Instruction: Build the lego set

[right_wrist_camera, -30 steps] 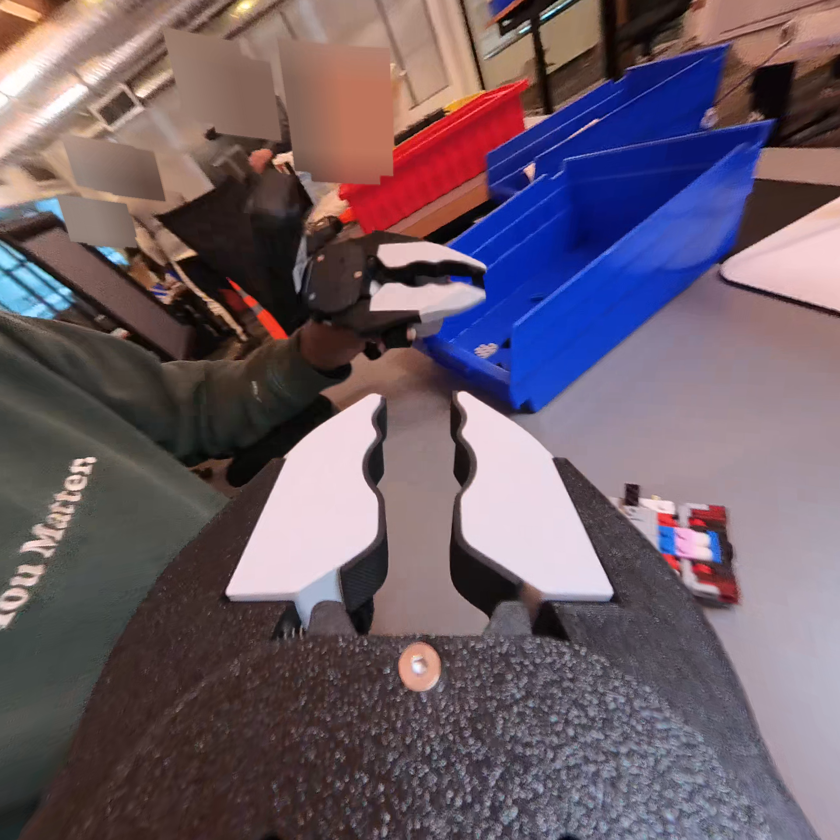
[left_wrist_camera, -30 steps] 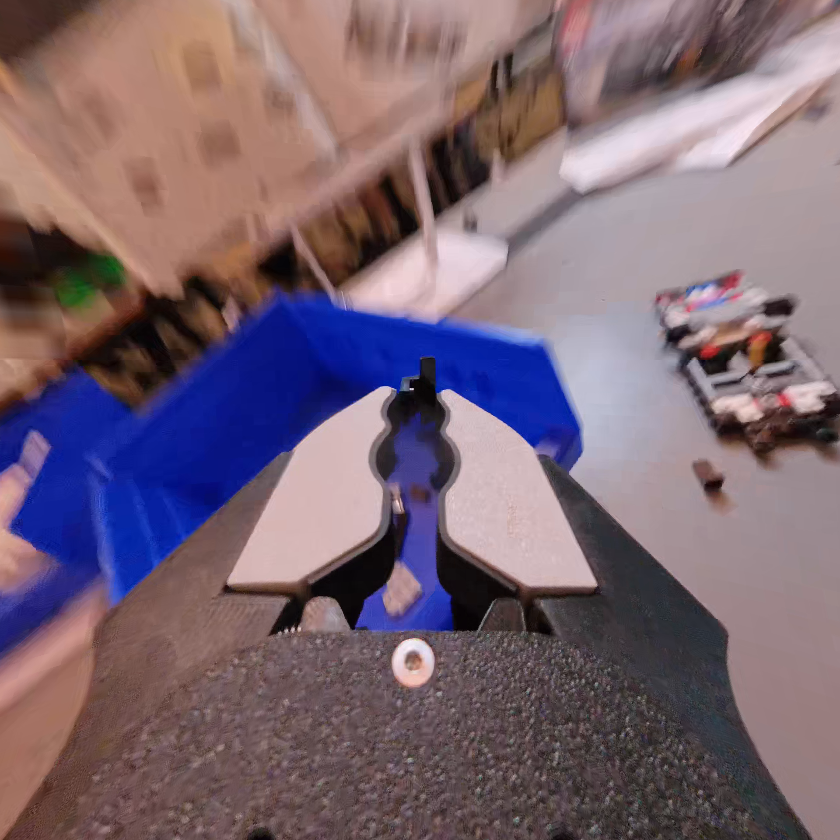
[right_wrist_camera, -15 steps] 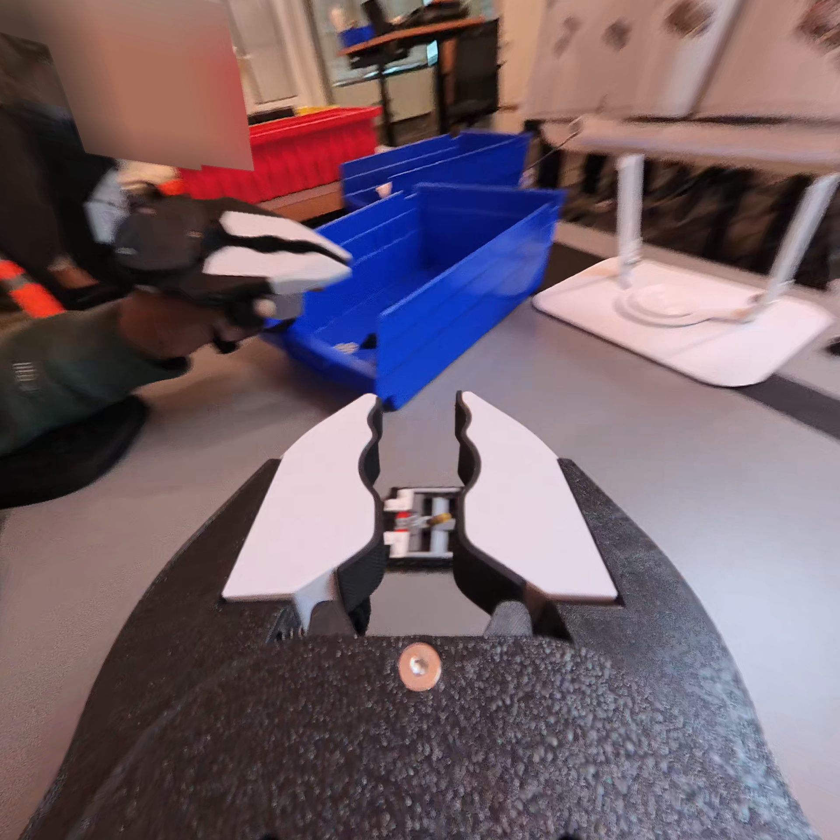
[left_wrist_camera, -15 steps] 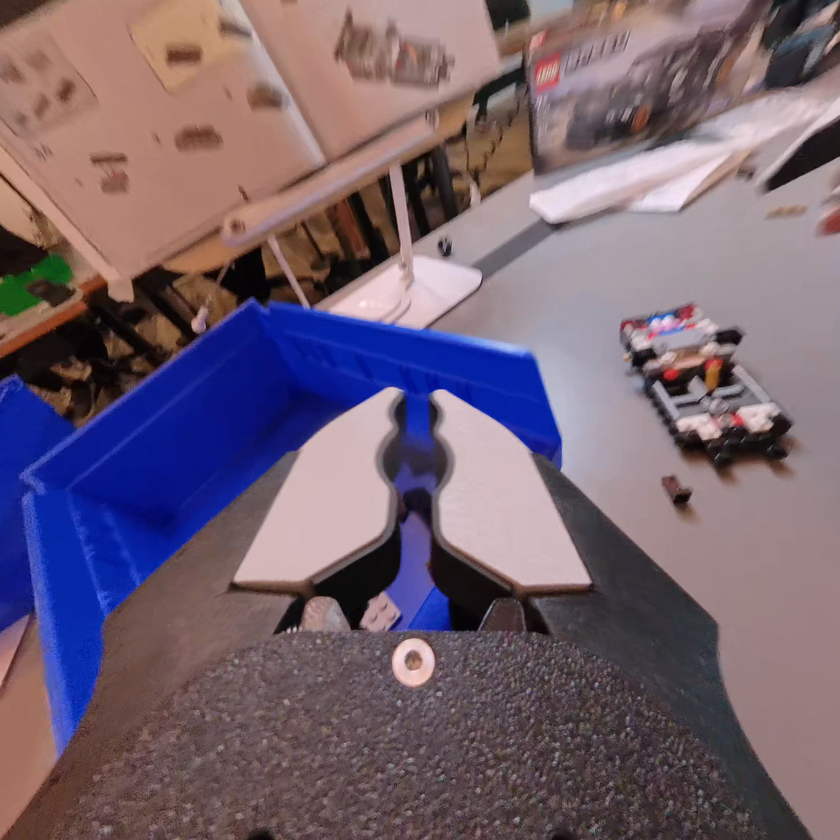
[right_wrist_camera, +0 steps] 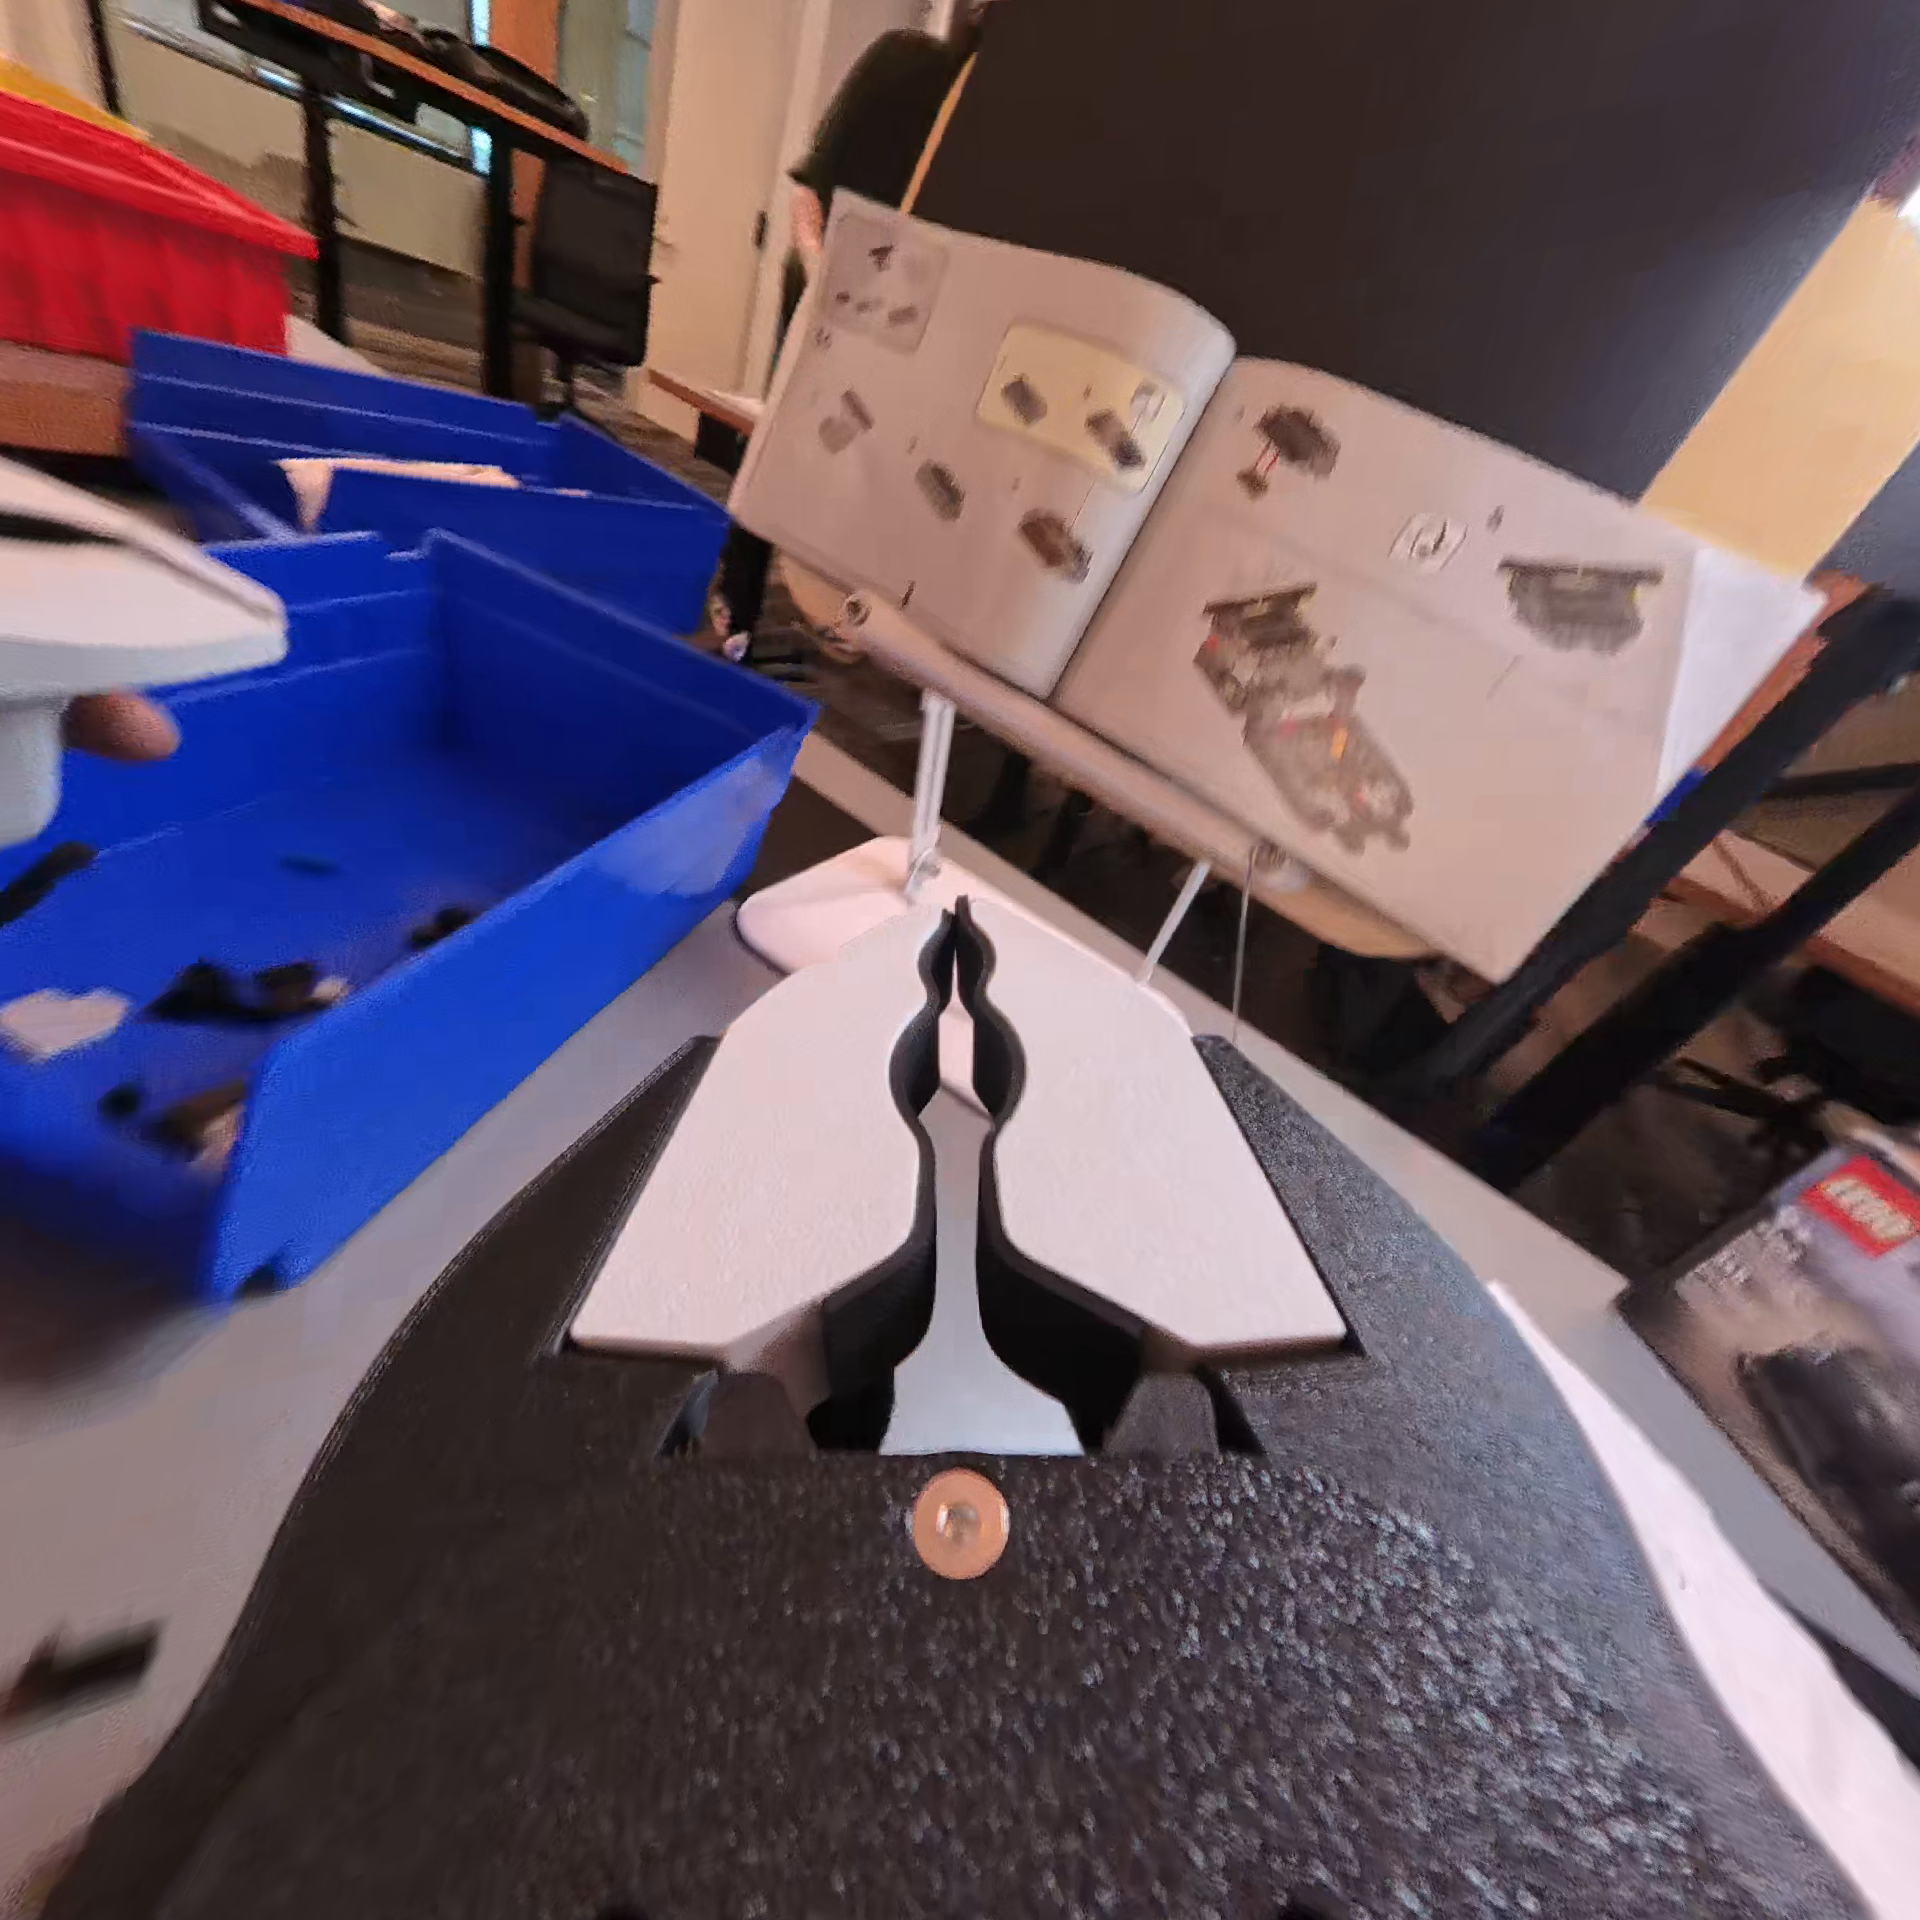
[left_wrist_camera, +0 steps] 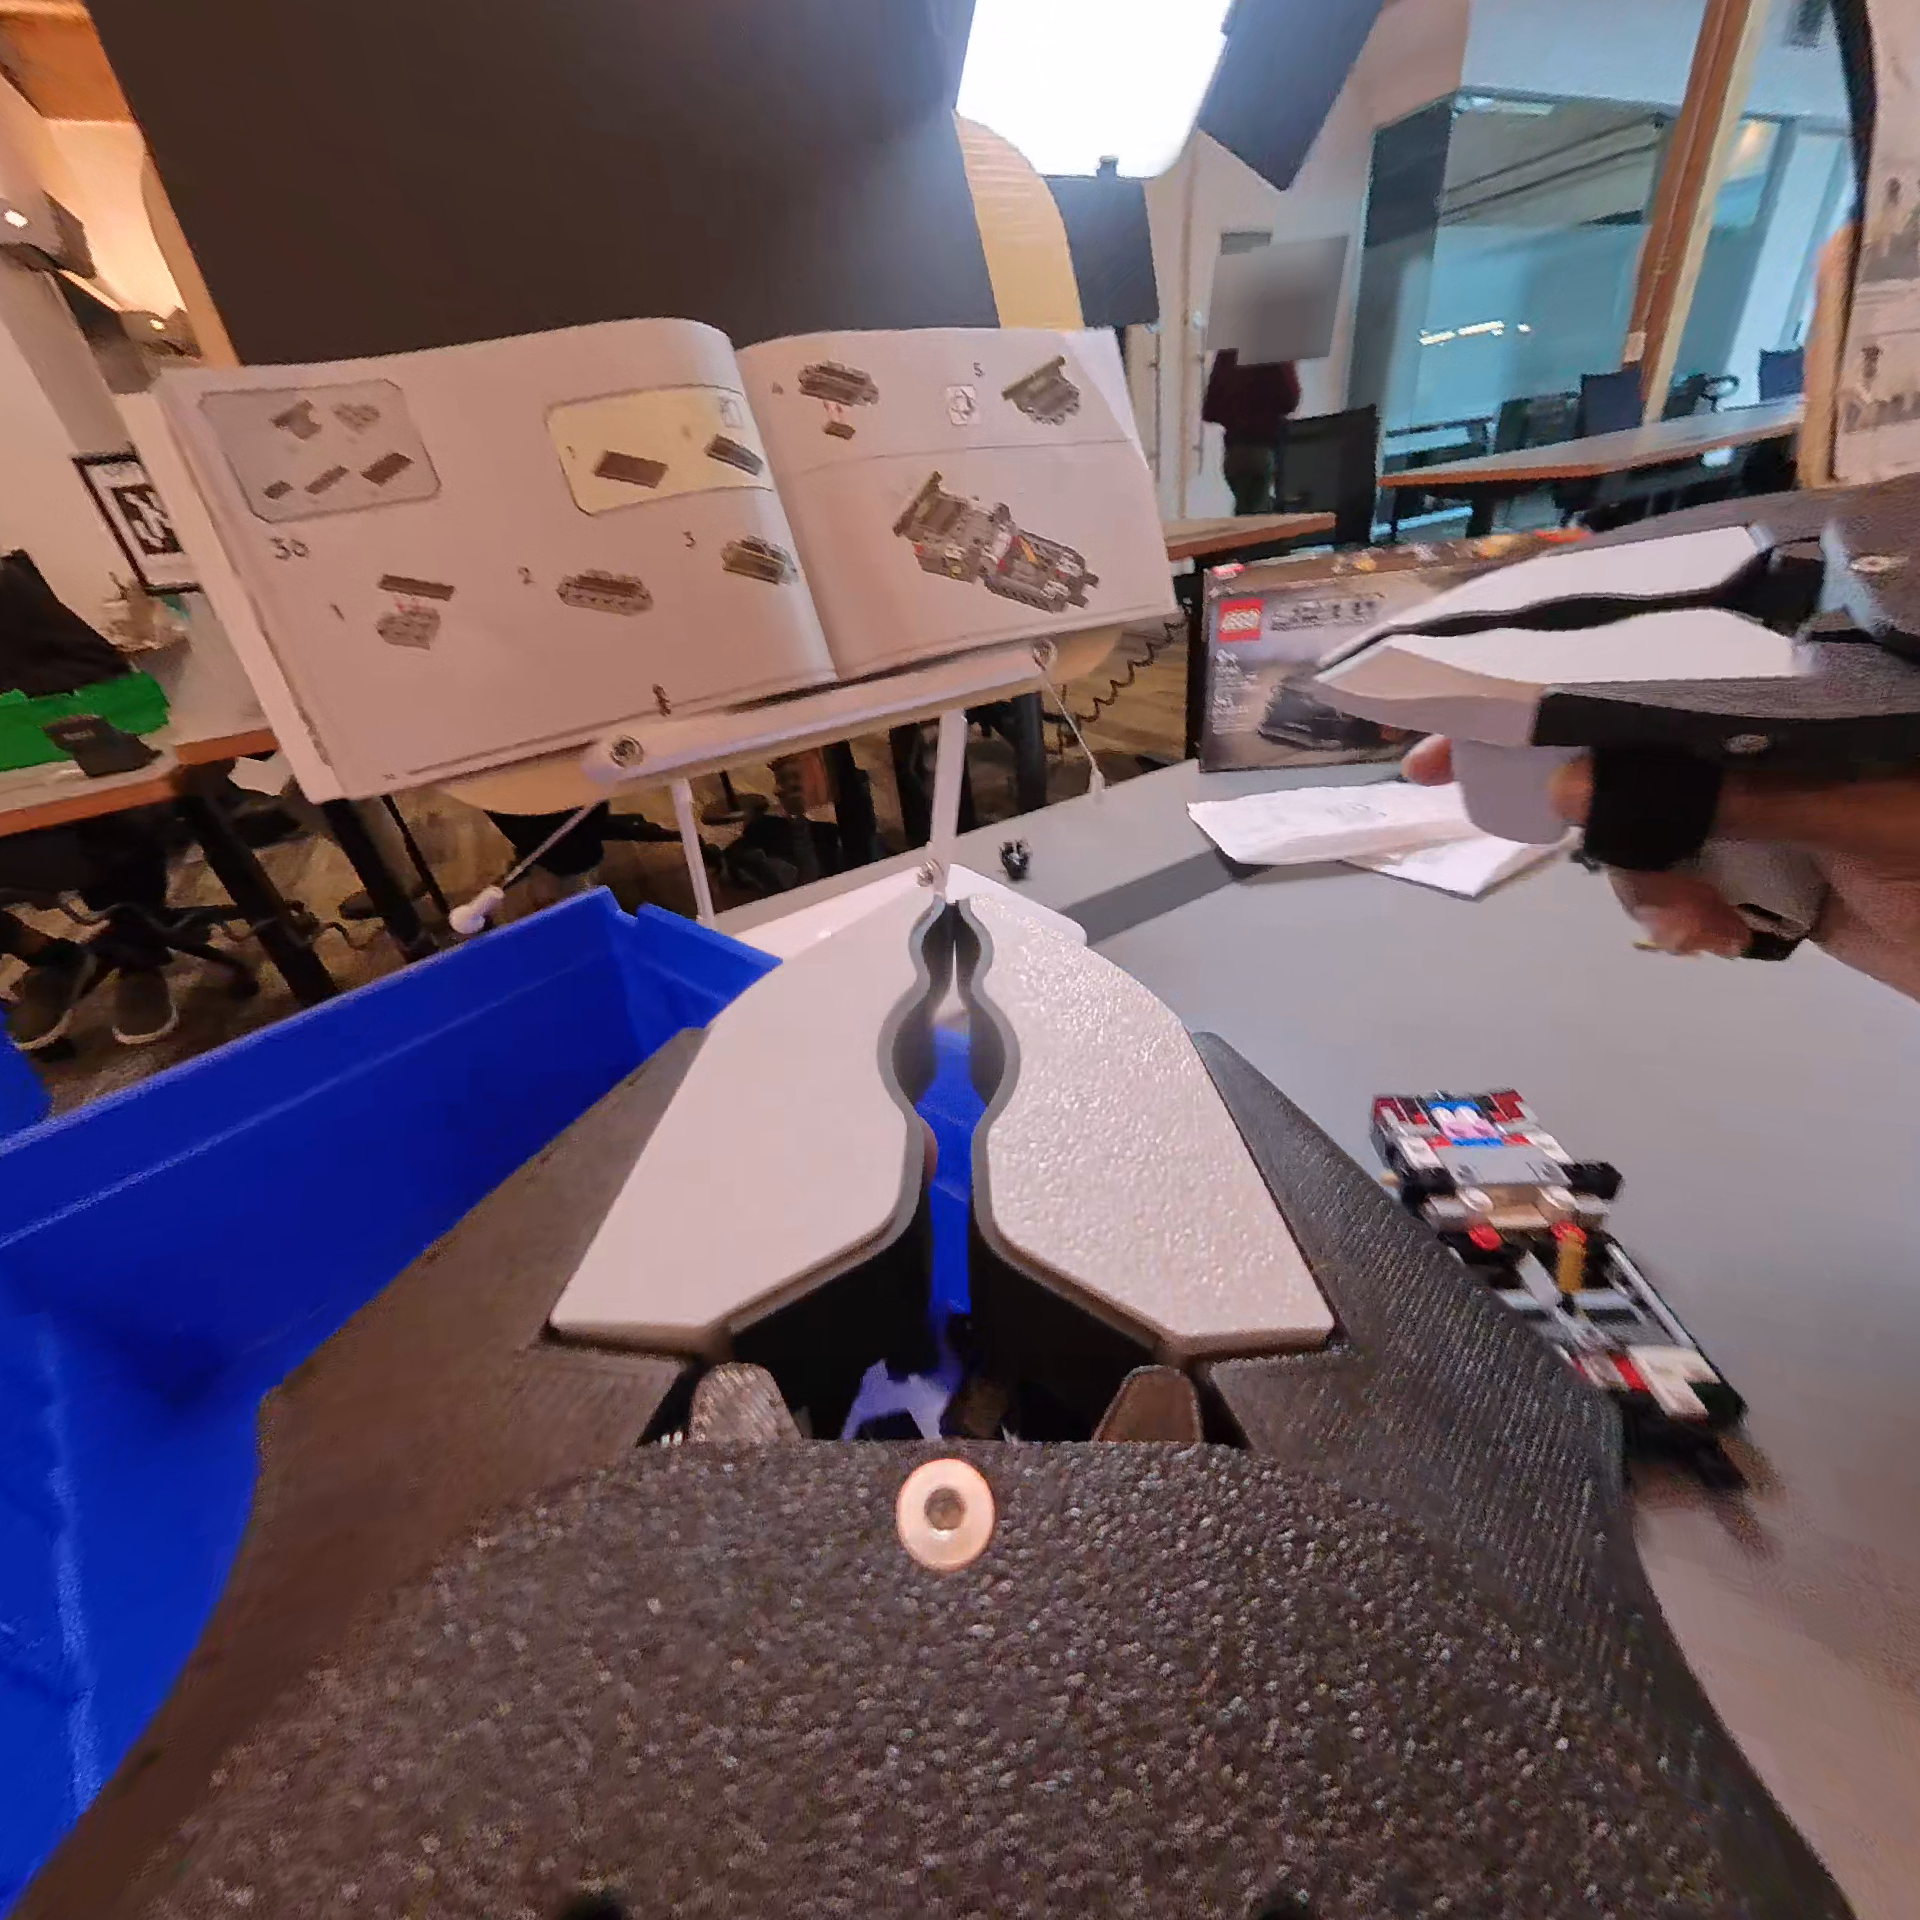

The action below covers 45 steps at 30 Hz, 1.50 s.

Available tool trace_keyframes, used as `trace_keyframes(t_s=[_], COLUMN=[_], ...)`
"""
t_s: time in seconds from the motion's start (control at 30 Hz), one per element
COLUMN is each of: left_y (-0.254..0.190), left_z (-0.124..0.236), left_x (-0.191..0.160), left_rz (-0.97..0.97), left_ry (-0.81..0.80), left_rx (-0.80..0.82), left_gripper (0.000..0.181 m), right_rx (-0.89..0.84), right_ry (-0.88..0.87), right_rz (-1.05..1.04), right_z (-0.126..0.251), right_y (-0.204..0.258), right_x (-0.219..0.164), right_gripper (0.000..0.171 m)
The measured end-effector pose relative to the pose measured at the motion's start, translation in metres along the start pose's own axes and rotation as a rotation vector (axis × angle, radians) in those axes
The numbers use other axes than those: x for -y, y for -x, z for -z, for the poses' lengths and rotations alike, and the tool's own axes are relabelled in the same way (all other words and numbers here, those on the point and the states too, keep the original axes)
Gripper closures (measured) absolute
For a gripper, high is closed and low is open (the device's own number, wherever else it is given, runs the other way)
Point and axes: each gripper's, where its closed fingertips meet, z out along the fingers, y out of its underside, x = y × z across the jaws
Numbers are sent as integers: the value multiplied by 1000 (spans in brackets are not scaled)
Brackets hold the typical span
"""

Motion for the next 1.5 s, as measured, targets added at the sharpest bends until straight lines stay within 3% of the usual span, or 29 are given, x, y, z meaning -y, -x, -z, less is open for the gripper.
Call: trace_keyframes(t_s=[0.07,0.2,0.37,0.43,0.53,0.6,0.9,1.0,1.17,1.27,1.4,1.5], left_y=[8,12,-1,-5,-9,-11,-22,-25,-17,4,44,72], left_z=[-9,-10,-1,1,2,3,-1,-3,-3,-22,-69,-114], left_x=[1,-8,-14,-16,-16,-17,-24,-35,-20,2,22,16], left_rz=[14,30,-40,-66,-82,-90,-82,-102,-86,-30,205,311], left_ry=[-5,-21,-26,-23,-22,-23,7,37,2,14,95,189], left_rx=[16,27,-13,-30,-53,-65,-114,-115,-90,-57,-54,-48], left_gripper=[181,181,181,181,181,181,181,181,181,181,158,134], right_rx=[-30,-77,-202,-281,-377,-405,-290,-267,-225,-173,-136,-103], right_ry=[3,56,127,145,178,156,126,97,70,52,65,71], right_rz=[4,-17,35,77,139,153,66,42,-58,-128,-185,-229], right_z=[-32,-98,-175,-197,-213,-212,-186,-177,-165,-164,-163,-164], right_y=[-3,-6,-12,-20,-33,-39,-59,-63,-77,-81,-87,-90], right_x=[15,32,46,51,52,54,42,42,29,24,14,6], right_gripper=[171,128,92,87,97,113,154,157,161,164,171,171])
